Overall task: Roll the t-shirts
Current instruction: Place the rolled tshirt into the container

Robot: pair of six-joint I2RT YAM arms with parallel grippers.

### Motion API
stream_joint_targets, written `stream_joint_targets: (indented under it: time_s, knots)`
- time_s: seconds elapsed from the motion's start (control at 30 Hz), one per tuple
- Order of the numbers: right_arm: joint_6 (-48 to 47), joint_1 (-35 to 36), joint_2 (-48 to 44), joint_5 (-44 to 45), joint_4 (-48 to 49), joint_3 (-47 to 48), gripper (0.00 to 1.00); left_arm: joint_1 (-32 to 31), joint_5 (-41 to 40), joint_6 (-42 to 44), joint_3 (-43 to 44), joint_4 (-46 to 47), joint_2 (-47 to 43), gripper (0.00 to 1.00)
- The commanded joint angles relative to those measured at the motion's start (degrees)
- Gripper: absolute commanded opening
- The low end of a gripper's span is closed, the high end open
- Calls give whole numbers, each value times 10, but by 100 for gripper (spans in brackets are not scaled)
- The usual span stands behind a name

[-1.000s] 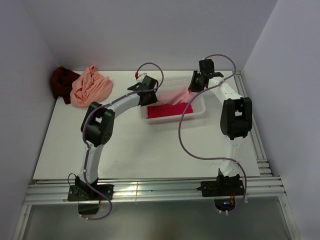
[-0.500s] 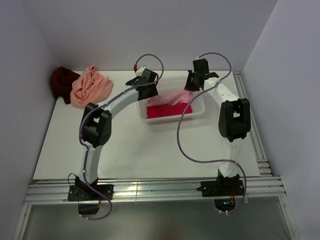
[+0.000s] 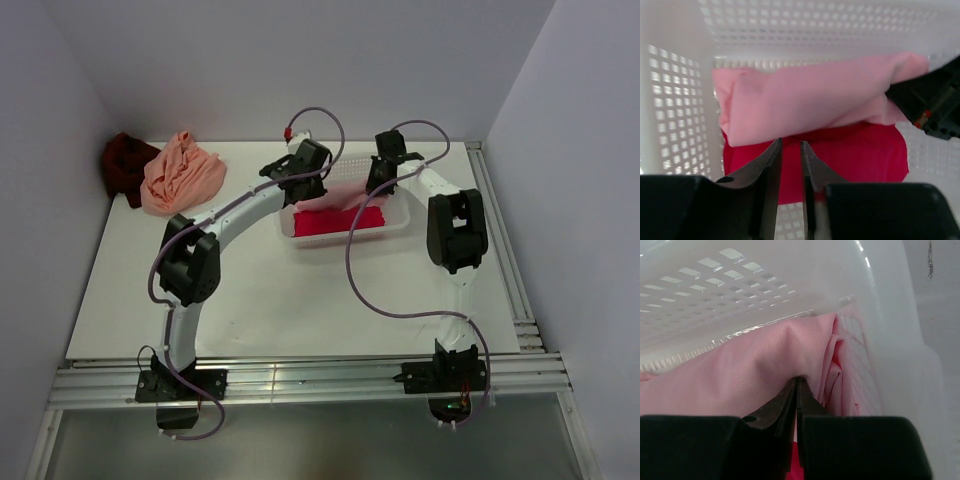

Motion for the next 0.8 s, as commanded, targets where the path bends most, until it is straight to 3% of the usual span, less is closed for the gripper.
stream_joint_targets:
  time_s: [0.0,0.2,0.4,0.77]
  knots:
    - [-3,8,-7,-4,9,16,9,-10,29,0,4,15,-1,25]
    - [-3,8,-17,-11,9,14,9,-4,52,6,10,30,28,22]
    - [1,4,-36,-22,14,-2,9,44,83,11,-25,59,52,13]
    - [5,-1,-97,-43,22,-23,11,64,61,33,13,46,124,2]
